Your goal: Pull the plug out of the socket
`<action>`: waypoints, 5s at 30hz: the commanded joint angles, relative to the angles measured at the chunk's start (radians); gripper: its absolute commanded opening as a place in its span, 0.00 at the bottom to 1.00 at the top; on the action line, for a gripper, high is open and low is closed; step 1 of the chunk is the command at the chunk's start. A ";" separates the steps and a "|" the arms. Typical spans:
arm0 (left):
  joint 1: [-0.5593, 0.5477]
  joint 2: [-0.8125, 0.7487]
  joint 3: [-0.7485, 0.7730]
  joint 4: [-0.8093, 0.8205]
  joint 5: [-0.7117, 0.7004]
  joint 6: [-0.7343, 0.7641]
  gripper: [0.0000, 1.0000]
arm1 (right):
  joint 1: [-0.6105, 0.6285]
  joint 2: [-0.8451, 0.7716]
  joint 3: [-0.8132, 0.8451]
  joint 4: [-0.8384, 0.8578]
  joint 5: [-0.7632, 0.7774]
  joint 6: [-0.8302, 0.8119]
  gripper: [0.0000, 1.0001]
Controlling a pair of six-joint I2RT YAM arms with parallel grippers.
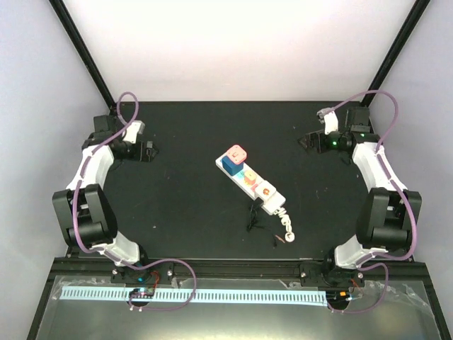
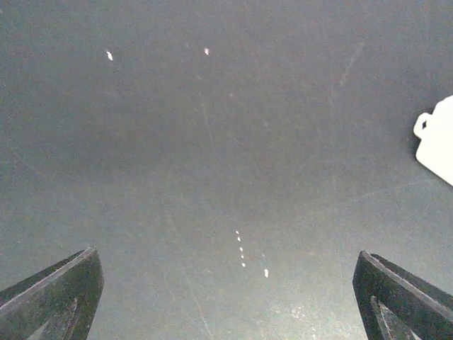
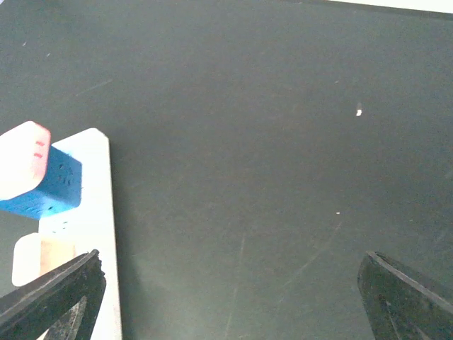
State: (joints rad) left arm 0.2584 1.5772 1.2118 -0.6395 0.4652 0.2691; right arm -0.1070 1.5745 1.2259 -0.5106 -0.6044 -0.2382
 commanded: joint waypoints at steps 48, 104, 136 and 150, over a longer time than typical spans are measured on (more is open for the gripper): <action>-0.179 -0.218 -0.260 0.150 0.183 0.072 0.99 | 0.478 0.310 0.296 -0.140 -0.139 0.146 1.00; -0.183 -0.207 -0.219 0.147 0.281 0.179 0.99 | 0.544 0.153 0.282 -0.271 0.010 -0.071 0.93; -0.186 -0.196 -0.267 0.213 0.314 0.159 0.99 | 0.603 -0.005 -0.058 -0.250 0.281 -0.008 0.91; -0.186 -0.265 -0.312 0.220 0.279 0.152 0.99 | 0.680 0.149 0.022 -0.069 0.384 0.016 0.64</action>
State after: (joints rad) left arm 0.0769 1.3586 0.9104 -0.4511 0.7475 0.4187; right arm 0.5674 1.6962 1.2320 -0.6426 -0.2546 -0.2195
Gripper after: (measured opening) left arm 0.989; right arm 0.665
